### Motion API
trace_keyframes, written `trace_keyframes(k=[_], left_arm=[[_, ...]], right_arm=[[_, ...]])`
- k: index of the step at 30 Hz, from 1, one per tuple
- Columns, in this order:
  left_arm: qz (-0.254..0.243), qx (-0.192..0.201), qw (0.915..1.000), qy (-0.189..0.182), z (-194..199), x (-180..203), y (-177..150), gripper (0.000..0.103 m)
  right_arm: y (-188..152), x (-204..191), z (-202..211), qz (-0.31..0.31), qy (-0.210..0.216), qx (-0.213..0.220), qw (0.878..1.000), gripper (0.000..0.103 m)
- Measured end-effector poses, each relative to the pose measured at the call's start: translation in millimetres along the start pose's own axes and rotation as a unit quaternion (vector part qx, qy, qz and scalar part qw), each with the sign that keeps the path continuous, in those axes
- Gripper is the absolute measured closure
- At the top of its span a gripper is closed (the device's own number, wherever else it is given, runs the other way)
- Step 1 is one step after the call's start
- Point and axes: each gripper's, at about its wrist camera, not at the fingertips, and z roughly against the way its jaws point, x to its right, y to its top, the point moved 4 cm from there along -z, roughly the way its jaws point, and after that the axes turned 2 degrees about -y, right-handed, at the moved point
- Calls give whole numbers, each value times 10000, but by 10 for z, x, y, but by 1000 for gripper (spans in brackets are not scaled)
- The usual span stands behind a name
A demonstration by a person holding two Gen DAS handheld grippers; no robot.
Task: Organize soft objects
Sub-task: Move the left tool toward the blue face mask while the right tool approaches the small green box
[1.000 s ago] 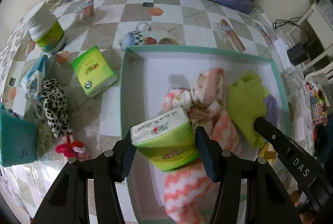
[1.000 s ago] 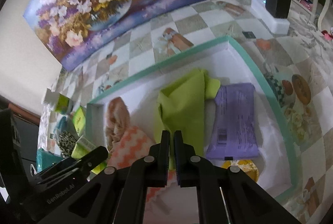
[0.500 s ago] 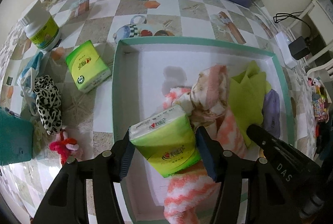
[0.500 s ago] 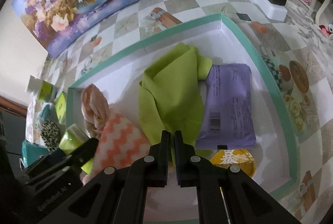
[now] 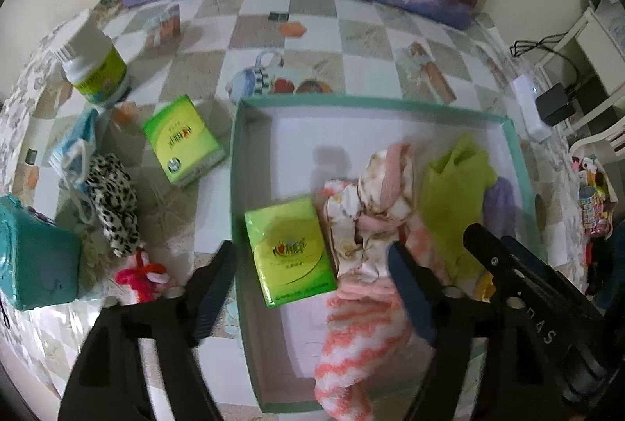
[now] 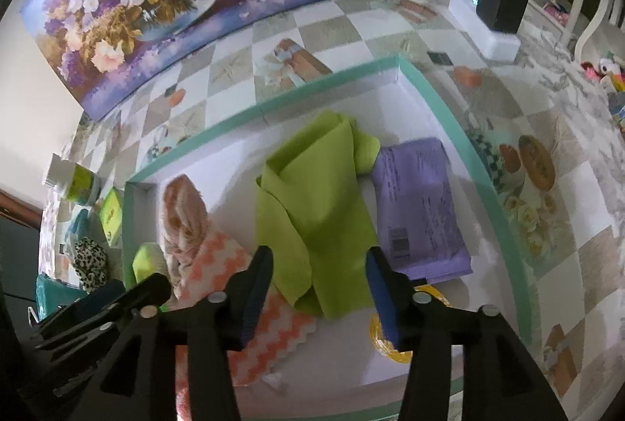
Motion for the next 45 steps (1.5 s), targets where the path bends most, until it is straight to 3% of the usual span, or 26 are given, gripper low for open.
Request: trace_keyframes(k=[5,7,9,11,15,21,26,30,38,45], left_arm=[[206,305,9993,81,161,-122,81,15],[356,451,9981,243,188,-191,136,6],[533,648,9952,501,248,-319,166,4],[731,778,9922,637,293,-467,198,4],[1103,843,9882,640,341,-693,227,4],[1292,937,9841,778,418,-854,236,4],[1306,1036,9829,779,477,-910,250,4],[1334,1160,9819,680,535,-954,275,4],[1030,1520,9813,582,724,-958,363,4],[948,1773,9769,728,867,-1056,409,4]], right_arm=[[47,-32,135,16,-25,235,9997,32],[62,-35,164,27,-107,308,9995,24],[79,-34,193,40,-174,405,9990,16],[100,-22,239,54,-264,573,9980,0],[136,8,311,15,-318,770,9965,0],[130,21,266,-16,-327,688,9971,0],[136,28,276,-56,-289,693,9972,0],[152,-14,304,-107,-28,719,9973,0],[173,-280,479,210,369,1100,9930,0],[183,-400,548,134,508,1202,9914,0]])
